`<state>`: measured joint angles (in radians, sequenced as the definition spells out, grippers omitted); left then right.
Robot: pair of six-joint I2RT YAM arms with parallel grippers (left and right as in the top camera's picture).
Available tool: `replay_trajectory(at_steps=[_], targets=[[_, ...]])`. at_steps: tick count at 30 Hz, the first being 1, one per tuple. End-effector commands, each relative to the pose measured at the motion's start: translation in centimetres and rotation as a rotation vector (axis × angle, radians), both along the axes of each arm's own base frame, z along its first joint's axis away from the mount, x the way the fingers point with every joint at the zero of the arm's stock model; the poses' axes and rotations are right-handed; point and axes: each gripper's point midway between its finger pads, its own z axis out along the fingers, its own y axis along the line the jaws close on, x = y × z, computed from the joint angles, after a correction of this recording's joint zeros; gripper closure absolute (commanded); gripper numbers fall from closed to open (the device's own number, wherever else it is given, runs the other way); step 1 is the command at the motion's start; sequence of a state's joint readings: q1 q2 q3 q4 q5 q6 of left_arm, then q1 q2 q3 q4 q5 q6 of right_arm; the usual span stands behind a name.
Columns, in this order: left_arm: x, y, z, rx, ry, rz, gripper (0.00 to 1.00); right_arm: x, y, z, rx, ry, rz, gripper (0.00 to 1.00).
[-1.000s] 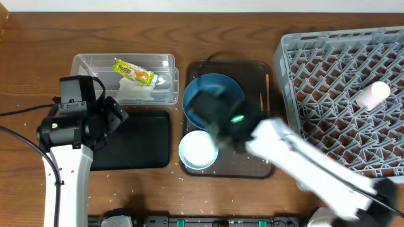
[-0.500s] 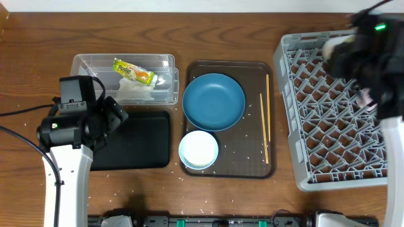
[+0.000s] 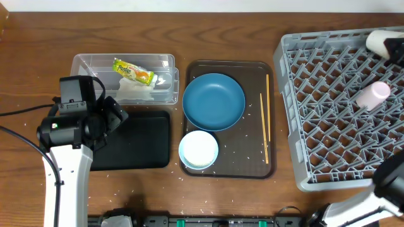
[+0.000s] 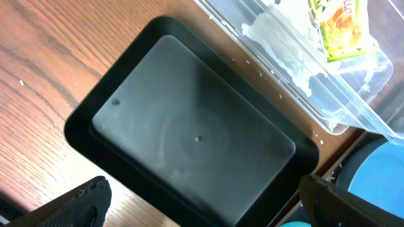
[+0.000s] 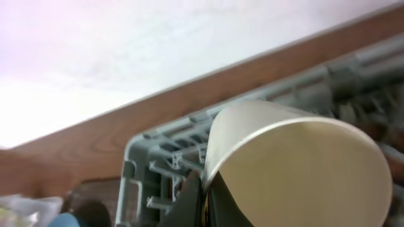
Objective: Sort waste into correct bins and load items into the dishwasher rack
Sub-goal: 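Carry the small white cup right and place it in the rack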
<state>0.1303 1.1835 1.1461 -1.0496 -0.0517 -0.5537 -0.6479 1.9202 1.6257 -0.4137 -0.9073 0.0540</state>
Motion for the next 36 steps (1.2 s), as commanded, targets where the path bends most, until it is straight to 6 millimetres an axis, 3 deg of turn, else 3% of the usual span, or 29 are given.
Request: replay_trajectory(at_steps=[1,3,9,12,15,20,24,30,36], targets=[[0.2,0.2,0.4,0.002,-0.008,0.007,0.02,-0.9,0.4,-0.2,0.256,-0.145,0.224,0.99],[0.2,0.2,0.4,0.002,-0.008,0.007,0.02,-0.2,-2.3,-2.9,0.366,-0.112,0.165,0.99],[0.2,0.2,0.4,0.002,-0.008,0.007,0.02,-0.3,-5.9,-8.5,0.541,-0.056,0.104,0.99],[0.2,0.2,0.4,0.002,-0.008,0.007,0.02,-1.1,-7.1,-10.3,0.58,-0.043,0.088,0.95],[0.2,0.2,0.4,0.002,-0.008,0.007,0.02,-1.8,-8.2,-10.6,0.59,-0.047,0.067,0.9],[0.2,0.2,0.4,0.002,-0.008,0.007,0.02,-3.2,-10.1,-9.2,0.598,-0.063,0.029,0.81],[0.2,0.2,0.4,0.002,-0.008,0.007,0.02,-4.1,-10.8,-6.6,0.585,-0.091,0.03,0.63],[0.2,0.2,0.4,0.002,-0.008,0.007,0.02,-5.0,-10.2,-0.3,0.507,-0.142,0.022,0.71],[0.2,0.2,0.4,0.002,-0.008,0.007,0.02,-6.0,-8.3,7.2,0.403,-0.185,-0.036,0.77]])
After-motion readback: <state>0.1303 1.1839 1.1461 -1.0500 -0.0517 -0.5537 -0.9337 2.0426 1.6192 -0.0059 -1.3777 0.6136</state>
